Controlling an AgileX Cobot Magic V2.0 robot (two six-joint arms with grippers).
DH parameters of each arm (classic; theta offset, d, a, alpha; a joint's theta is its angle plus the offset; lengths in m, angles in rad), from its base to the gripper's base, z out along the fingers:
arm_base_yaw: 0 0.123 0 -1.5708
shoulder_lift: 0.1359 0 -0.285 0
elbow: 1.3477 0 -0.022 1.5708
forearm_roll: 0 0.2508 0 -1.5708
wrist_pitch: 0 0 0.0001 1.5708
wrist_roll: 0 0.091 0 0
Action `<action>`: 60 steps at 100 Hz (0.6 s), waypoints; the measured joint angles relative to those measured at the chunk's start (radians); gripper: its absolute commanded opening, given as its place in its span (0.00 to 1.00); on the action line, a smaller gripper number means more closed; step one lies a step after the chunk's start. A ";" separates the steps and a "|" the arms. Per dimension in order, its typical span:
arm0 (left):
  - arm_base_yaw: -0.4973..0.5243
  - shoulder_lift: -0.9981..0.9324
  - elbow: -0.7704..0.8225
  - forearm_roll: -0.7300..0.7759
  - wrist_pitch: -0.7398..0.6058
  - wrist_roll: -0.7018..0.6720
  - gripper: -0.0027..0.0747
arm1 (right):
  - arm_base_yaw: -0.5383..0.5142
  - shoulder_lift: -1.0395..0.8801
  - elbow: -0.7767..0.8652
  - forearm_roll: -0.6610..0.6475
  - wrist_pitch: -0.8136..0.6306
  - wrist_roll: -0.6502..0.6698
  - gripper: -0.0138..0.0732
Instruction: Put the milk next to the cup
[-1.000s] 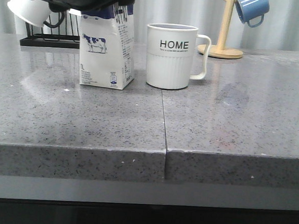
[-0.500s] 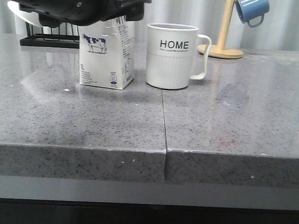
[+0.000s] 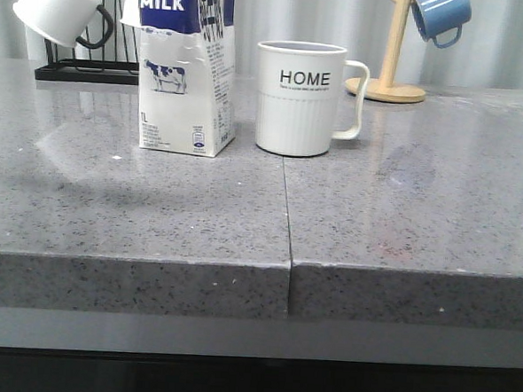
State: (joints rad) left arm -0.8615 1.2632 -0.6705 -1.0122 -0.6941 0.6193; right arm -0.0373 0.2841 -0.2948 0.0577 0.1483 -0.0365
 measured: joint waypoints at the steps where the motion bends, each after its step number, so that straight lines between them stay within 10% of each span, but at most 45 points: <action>1: 0.000 -0.014 0.005 0.000 0.002 0.004 0.90 | 0.000 0.000 0.000 0.000 0.000 0.000 0.08; 34: 0.213 -0.299 0.071 0.212 0.208 0.062 0.90 | 0.000 0.000 0.000 0.000 0.000 0.000 0.08; 60: 0.533 -0.404 0.085 0.634 0.507 -0.356 0.90 | 0.000 0.000 0.000 0.000 0.000 0.000 0.08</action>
State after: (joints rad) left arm -0.3286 0.8595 -0.5854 -0.3785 -0.1875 0.2633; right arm -0.0373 0.2841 -0.2948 0.0577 0.1483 -0.0365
